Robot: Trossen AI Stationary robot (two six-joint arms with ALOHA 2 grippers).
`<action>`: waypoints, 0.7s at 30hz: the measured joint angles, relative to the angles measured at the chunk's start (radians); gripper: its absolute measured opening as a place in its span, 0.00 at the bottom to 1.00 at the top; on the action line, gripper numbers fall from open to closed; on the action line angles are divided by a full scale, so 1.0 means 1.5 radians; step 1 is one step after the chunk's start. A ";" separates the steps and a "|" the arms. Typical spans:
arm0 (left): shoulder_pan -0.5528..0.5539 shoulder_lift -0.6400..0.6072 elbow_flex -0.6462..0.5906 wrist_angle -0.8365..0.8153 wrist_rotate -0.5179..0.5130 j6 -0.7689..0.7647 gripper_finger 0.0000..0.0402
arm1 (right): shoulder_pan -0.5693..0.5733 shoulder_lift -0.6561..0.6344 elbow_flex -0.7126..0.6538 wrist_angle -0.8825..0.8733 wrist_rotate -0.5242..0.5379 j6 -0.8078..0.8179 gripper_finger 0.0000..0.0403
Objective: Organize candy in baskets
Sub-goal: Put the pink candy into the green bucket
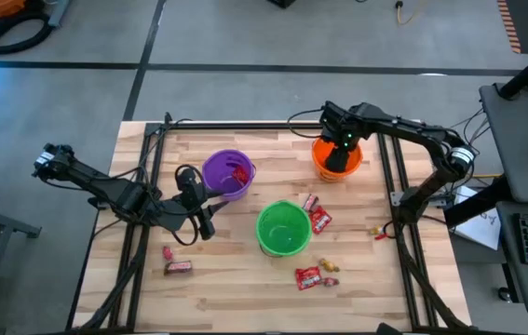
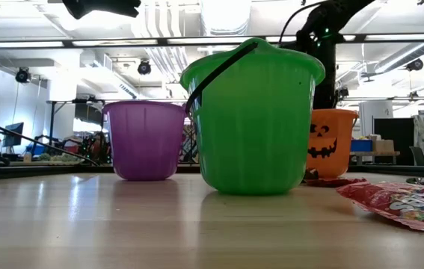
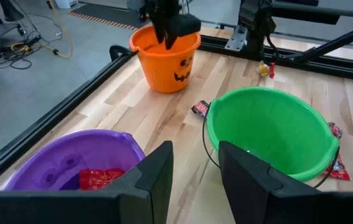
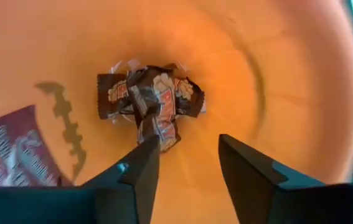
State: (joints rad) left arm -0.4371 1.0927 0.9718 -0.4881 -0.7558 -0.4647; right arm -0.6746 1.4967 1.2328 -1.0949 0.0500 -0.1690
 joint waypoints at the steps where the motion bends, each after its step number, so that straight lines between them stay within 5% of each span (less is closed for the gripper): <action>1: 0.000 0.000 0.000 0.000 0.007 -0.005 0.28 | 0.000 -0.006 0.004 -0.007 0.000 0.008 0.41; 12: -0.014 0.000 0.000 -0.012 0.156 -0.095 0.28 | 0.007 -0.123 0.046 -0.040 0.002 0.091 0.48; 21: -0.064 0.007 0.000 -0.135 0.207 -0.360 0.28 | 0.059 -0.259 0.047 -0.050 0.002 0.174 0.48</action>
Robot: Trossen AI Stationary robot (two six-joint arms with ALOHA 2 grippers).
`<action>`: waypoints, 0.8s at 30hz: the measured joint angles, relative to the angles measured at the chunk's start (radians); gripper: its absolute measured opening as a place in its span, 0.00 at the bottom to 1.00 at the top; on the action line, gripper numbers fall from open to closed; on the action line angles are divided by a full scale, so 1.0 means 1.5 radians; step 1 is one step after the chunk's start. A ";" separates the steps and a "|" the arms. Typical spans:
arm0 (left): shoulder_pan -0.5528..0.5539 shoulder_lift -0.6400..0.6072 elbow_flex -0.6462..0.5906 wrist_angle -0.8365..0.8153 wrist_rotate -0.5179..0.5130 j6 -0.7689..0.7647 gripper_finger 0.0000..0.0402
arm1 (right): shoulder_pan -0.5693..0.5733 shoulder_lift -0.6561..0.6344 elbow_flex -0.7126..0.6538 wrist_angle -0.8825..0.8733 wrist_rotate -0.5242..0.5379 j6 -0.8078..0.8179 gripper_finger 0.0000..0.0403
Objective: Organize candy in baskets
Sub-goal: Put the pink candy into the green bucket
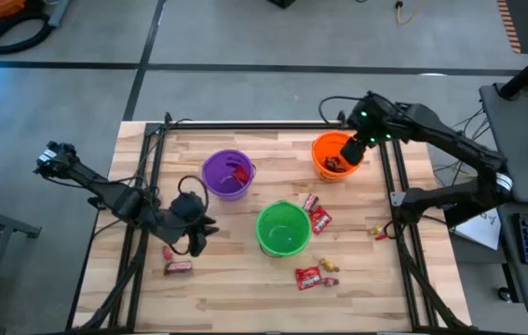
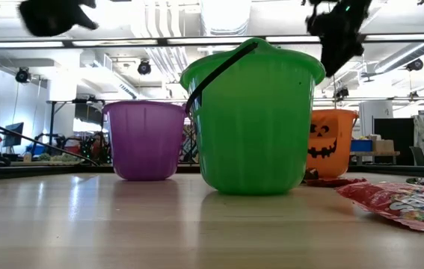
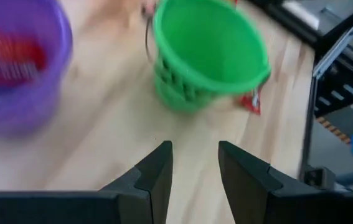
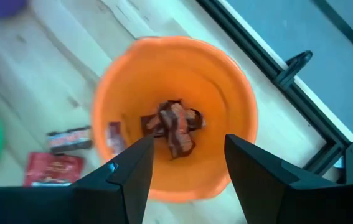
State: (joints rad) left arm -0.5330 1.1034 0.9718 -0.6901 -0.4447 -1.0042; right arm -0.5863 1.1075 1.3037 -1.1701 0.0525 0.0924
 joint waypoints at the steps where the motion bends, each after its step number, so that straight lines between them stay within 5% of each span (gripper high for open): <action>1: -0.009 0.006 0.000 -0.014 0.013 -0.033 0.28 | 0.008 -0.013 0.000 -0.003 0.000 0.009 0.48; 13: -0.096 0.173 0.000 -0.213 0.225 -0.495 0.28 | 0.121 -0.083 0.000 0.003 0.001 0.068 0.48; 16: -0.110 0.218 0.000 -0.240 0.278 -0.526 0.28 | 0.141 -0.074 0.000 0.004 0.001 0.071 0.48; 24: -0.119 0.282 0.000 -0.316 0.279 -0.574 0.29 | 0.182 -0.033 0.000 0.011 0.002 0.071 0.48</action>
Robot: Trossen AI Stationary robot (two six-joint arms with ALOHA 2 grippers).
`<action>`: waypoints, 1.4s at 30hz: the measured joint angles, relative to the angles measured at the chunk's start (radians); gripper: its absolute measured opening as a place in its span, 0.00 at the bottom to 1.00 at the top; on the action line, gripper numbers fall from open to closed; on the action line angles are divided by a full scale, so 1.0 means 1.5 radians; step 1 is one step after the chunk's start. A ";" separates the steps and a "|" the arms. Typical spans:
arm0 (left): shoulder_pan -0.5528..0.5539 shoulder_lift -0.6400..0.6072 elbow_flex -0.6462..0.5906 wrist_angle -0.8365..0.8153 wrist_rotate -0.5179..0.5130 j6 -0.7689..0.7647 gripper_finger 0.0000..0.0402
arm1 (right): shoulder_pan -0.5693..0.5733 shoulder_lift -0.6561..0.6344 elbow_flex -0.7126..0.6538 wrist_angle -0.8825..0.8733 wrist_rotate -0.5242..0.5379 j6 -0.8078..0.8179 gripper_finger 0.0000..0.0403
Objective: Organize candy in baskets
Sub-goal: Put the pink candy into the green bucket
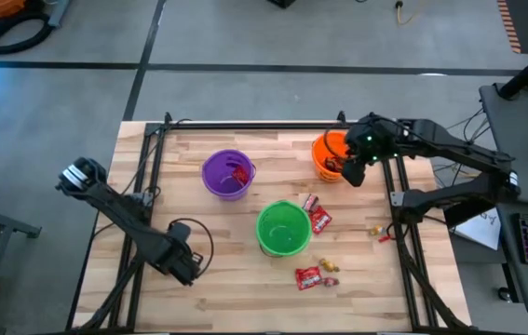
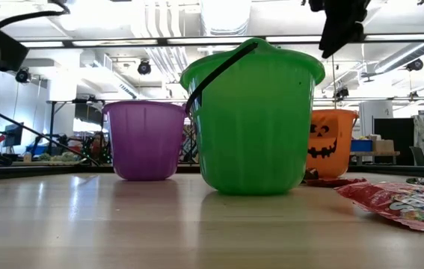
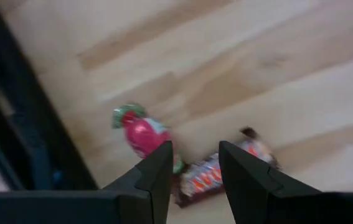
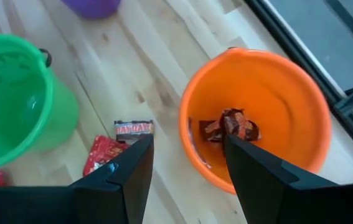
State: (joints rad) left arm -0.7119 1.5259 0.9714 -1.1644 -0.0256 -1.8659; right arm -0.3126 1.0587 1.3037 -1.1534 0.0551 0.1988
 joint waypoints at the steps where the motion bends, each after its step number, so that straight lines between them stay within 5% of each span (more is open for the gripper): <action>1: 0.000 0.004 0.000 -0.007 0.003 -0.005 0.29 | 0.005 0.005 0.000 0.000 0.000 0.000 0.48; 14: -0.025 0.040 -0.006 -0.027 0.007 -0.076 0.53 | 0.052 0.038 0.000 0.004 -0.001 0.002 0.48; 42: -0.047 0.041 -0.132 0.107 0.023 -0.143 0.50 | 0.054 0.035 0.000 0.004 -0.001 0.013 0.48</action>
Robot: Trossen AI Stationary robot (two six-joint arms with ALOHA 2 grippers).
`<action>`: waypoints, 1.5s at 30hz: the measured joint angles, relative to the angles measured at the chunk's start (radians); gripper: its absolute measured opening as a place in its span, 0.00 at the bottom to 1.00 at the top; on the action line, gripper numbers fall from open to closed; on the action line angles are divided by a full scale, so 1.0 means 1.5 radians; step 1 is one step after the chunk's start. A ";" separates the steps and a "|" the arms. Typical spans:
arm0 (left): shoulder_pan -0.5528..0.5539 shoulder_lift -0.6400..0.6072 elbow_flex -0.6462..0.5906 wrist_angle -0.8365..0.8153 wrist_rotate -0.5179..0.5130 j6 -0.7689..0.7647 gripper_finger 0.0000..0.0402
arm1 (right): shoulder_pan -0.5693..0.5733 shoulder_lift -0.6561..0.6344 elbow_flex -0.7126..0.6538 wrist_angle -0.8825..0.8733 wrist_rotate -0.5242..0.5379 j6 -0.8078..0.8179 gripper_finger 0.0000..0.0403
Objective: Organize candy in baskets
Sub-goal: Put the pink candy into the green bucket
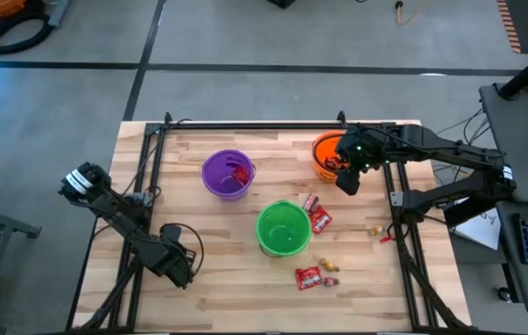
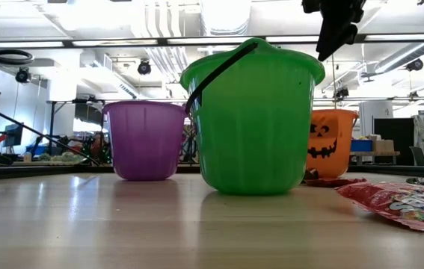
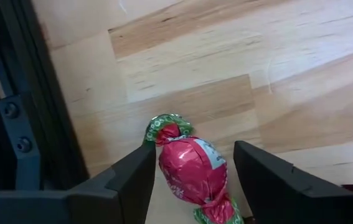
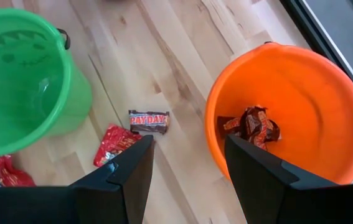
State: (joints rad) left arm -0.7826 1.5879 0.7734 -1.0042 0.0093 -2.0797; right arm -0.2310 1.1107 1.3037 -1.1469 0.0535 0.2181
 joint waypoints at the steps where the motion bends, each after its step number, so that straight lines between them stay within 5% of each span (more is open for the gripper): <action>1: 0.000 0.000 0.000 0.000 0.000 0.000 0.49 | 0.000 0.000 0.000 0.000 0.000 0.002 0.48; 11: 0.000 0.002 0.002 0.000 -0.003 0.000 0.23 | 0.000 0.000 0.000 0.000 0.000 0.007 0.48; 17: 0.000 0.000 0.004 -0.011 -0.015 0.002 0.21 | 0.000 0.000 0.000 0.000 0.000 0.007 0.48; 23: 0.001 -0.005 0.072 -0.086 -0.091 0.048 0.22 | 0.000 0.000 0.000 0.000 0.000 0.007 0.48; 28: 0.000 -0.020 0.153 -0.134 -0.229 0.110 0.23 | 0.000 0.000 0.000 0.000 0.000 0.007 0.48; 38: 0.000 -0.071 0.365 0.054 -0.560 0.659 0.23 | 0.071 -0.002 0.000 0.021 0.002 0.005 0.48; 41: 0.001 -0.071 0.399 0.152 -0.564 0.888 0.23 | 0.120 -0.003 0.000 0.044 0.020 0.004 0.48; 45: 0.006 -0.073 0.394 0.333 -0.437 1.196 0.23 | 0.191 -0.006 0.000 0.059 0.066 0.000 0.48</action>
State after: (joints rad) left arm -0.7729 1.4779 1.3647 -0.5048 -0.6463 -0.2863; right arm 0.0552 1.1014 1.3037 -1.0586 0.1531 0.2185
